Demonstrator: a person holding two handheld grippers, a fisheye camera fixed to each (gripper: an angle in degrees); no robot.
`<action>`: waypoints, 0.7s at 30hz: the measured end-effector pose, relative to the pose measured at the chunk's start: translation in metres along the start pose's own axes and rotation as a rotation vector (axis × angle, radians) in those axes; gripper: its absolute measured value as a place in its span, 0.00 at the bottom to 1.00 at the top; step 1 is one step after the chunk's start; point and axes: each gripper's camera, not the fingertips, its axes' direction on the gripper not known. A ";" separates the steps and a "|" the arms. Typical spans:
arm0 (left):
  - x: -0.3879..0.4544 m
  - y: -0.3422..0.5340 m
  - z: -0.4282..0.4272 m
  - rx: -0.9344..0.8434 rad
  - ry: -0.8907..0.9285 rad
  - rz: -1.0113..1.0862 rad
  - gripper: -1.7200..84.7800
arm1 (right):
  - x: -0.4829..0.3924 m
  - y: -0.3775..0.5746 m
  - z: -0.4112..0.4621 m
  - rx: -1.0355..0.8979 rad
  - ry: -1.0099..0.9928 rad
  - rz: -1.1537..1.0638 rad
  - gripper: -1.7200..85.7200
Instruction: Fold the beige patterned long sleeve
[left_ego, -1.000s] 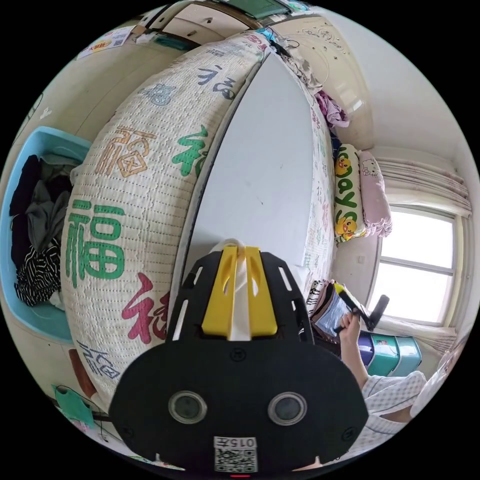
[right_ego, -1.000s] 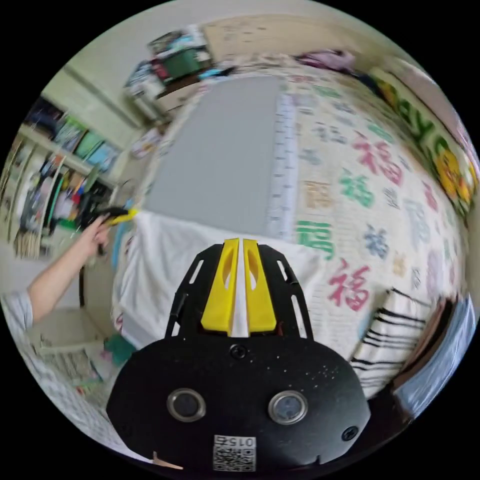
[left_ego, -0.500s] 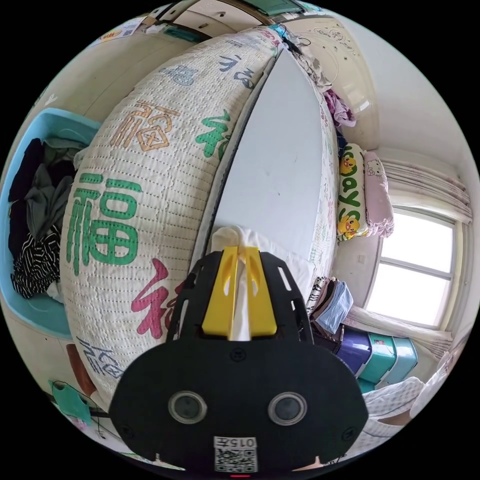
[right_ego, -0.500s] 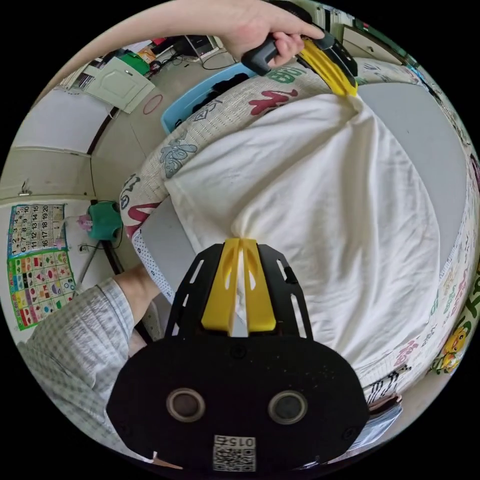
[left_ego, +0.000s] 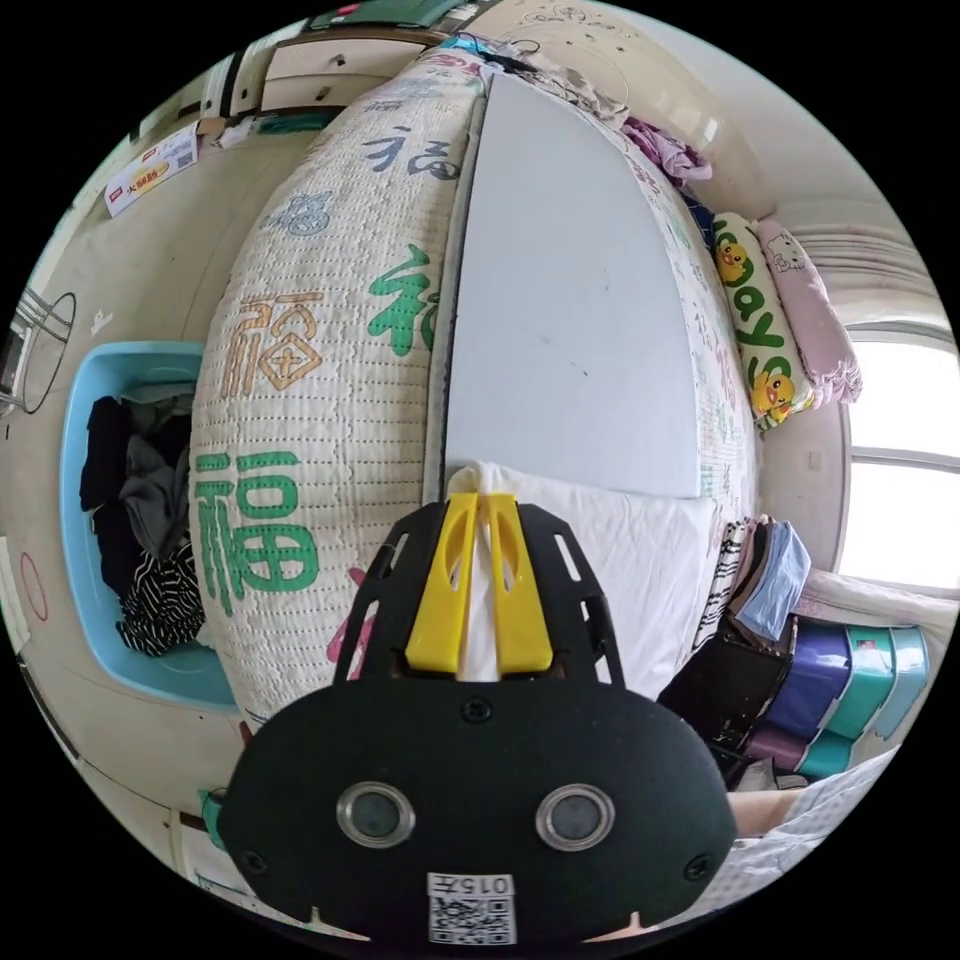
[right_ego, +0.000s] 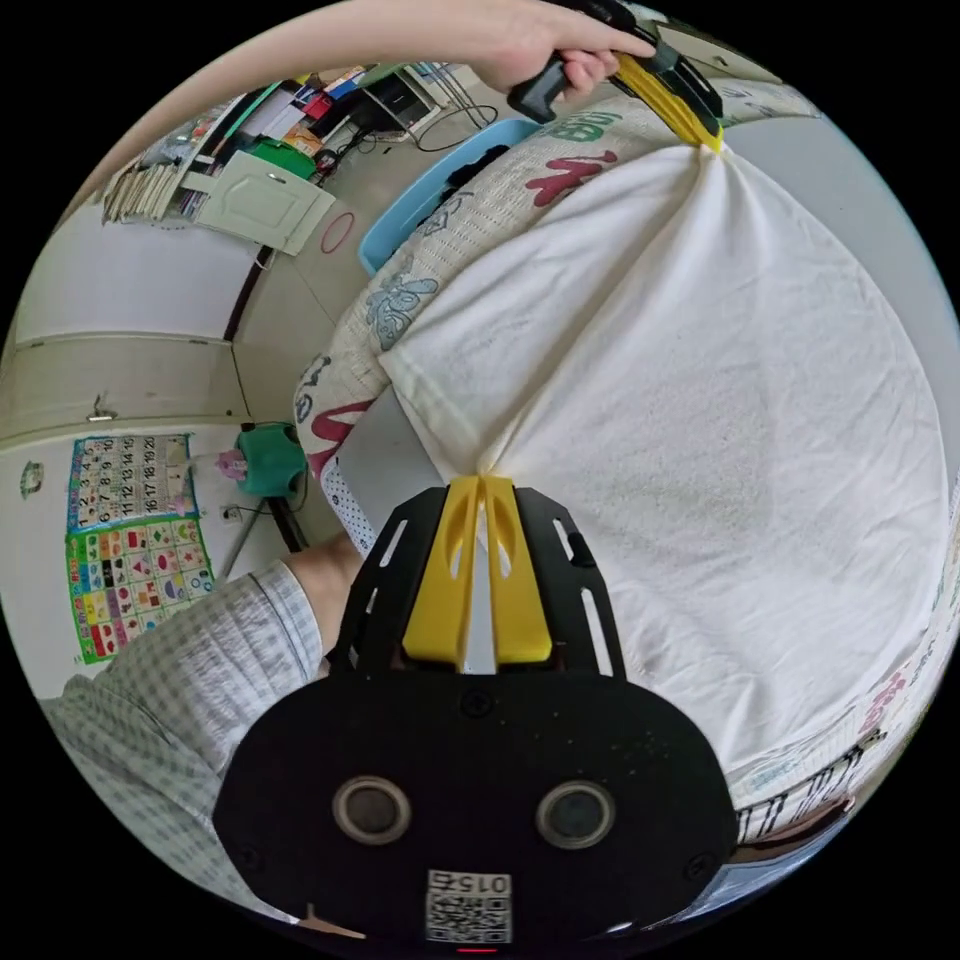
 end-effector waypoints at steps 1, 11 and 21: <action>0.009 -0.001 -0.003 -0.002 -0.016 0.000 0.03 | 0.006 0.007 -0.003 0.010 -0.021 0.026 0.03; 0.094 0.023 -0.073 0.058 -0.329 0.011 0.06 | 0.044 0.193 -0.063 0.197 -0.122 0.141 0.07; 0.392 -0.026 0.015 -0.039 0.008 0.552 0.15 | 0.218 0.491 -0.080 0.448 -0.117 0.875 0.14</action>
